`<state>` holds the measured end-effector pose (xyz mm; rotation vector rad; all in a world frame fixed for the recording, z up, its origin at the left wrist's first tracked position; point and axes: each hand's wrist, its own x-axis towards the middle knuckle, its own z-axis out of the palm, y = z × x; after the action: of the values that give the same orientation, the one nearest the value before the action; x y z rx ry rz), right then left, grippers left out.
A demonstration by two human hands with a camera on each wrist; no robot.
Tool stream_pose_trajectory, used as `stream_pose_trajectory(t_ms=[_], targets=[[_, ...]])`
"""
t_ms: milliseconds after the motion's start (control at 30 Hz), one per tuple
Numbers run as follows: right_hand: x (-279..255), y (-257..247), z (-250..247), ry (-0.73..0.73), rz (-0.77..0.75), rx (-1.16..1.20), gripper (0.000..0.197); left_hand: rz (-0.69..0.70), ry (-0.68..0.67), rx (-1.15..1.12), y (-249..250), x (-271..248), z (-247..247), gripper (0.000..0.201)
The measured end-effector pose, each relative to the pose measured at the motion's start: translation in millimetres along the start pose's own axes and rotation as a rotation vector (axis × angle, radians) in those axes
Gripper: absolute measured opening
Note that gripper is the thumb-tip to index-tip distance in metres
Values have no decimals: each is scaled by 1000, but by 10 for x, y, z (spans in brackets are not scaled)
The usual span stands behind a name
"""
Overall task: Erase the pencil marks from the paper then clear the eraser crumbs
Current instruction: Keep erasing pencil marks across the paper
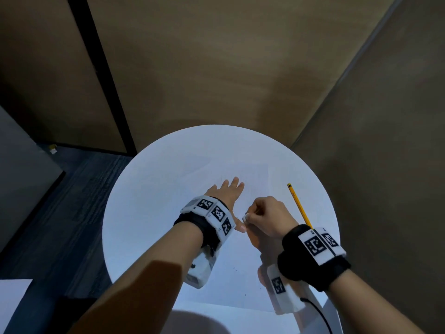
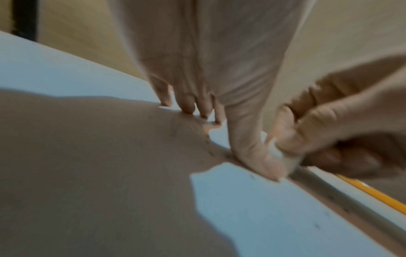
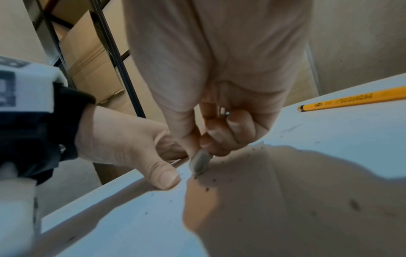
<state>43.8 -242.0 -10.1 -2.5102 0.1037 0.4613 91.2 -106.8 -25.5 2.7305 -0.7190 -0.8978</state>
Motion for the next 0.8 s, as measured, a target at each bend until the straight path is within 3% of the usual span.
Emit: stream_pose_trajectory(t_ms=[100, 267, 533, 667, 800], targets=[[33, -22, -49, -59, 23, -50, 8, 13, -59, 7, -96, -95, -171, 99], [144, -113, -139, -124, 31, -175, 19, -54, -101, 89, -151, -170, -156, 104], [265, -242, -71, 11, -42, -52, 6, -67, -93, 82, -124, -144, -114, 109], [181, -205, -105, -168, -48, -85, 12, -69, -94, 90, -130, -154, -114, 107], [275, -246, -92, -15, -58, -76, 12, -64, -85, 89, -145, -148, -102, 108]])
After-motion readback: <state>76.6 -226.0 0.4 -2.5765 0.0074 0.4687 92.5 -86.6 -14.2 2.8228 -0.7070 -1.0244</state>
